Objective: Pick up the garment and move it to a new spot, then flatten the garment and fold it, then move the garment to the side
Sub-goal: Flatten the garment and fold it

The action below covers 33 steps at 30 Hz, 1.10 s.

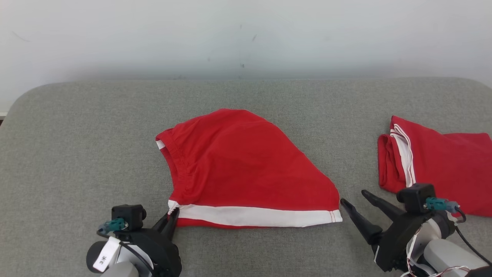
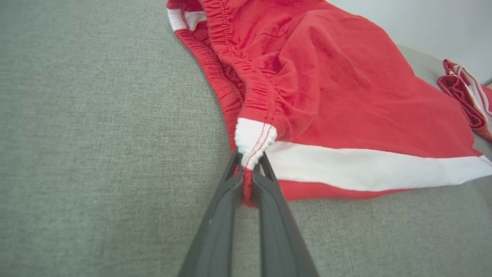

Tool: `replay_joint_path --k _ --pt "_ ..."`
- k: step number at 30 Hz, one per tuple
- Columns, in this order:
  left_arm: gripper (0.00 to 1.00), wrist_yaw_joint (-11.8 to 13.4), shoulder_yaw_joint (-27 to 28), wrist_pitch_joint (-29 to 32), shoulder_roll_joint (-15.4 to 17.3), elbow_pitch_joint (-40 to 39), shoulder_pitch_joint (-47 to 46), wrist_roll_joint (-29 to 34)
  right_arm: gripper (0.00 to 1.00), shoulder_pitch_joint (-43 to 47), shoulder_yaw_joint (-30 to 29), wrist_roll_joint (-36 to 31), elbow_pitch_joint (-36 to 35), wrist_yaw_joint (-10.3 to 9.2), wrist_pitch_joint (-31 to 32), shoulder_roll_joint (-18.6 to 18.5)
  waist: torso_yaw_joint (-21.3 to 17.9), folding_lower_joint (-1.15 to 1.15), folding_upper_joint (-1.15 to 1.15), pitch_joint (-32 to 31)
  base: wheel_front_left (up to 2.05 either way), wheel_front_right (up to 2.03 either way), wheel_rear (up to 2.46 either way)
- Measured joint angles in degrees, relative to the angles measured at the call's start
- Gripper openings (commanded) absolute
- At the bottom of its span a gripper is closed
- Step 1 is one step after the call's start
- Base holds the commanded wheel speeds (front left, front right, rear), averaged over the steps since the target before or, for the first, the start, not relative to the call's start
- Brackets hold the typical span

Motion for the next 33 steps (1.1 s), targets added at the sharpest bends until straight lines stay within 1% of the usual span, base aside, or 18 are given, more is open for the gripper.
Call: replay_joint_path --k 4,11,16,22,23,24,26,33 --pt "0.0 0.0 -0.5 0.0 -0.4 0.0 0.1 0.1 1.0 1.4 0.1 1.5 -0.3 0.15 0.0 0.6 0.3 0.0 0.0 -0.4 0.0 0.0 0.0" --pt "0.0 -0.1 -1.2 0.0 -1.5 -0.2 0.2 0.3 1.0 1.7 1.8 1.0 0.4 0.2 2.1 0.8 1.6 0.0 0.0 -0.3 0.0 0.0 0.0" --pt "0.0 -0.2 -1.4 0.0 -2.2 -0.3 0.2 0.3 1.0 1.7 3.6 -0.6 2.2 -0.52 4.2 0.8 2.7 0.0 0.0 0.0 0.0 0.0 0.0" --pt "0.0 -0.2 -1.3 -0.1 -2.3 -0.3 0.2 0.3 1.0 0.9 3.9 -0.8 3.3 -1.1 4.9 2.2 3.6 0.0 0.0 0.3 0.0 0.0 0.0" --pt "0.0 -0.2 -1.3 -0.2 -2.3 -0.3 0.2 0.3 0.89 0.8 3.9 -0.8 3.5 -1.11 5.1 2.4 3.6 0.0 0.0 0.4 0.0 0.0 0.0" --pt "0.0 -0.2 -1.3 -0.2 -2.3 -0.3 0.2 0.3 0.5 0.7 4.0 -0.8 3.7 -1.11 5.2 2.6 3.7 0.0 0.0 0.4 0.0 0.0 0.0" --pt "0.0 -0.2 -1.2 -0.3 -2.2 -0.3 0.2 0.3 0.0 0.5 4.4 -0.9 3.7 -1.11 5.6 2.6 3.7 0.0 0.0 0.6 0.0 0.0 0.0" --pt "0.0 -0.2 -0.9 -0.9 -1.8 -0.4 0.4 0.3 0.0 -0.6 4.3 -1.2 3.7 -1.1 5.6 2.9 3.3 0.0 0.0 1.3 0.0 0.0 0.0"
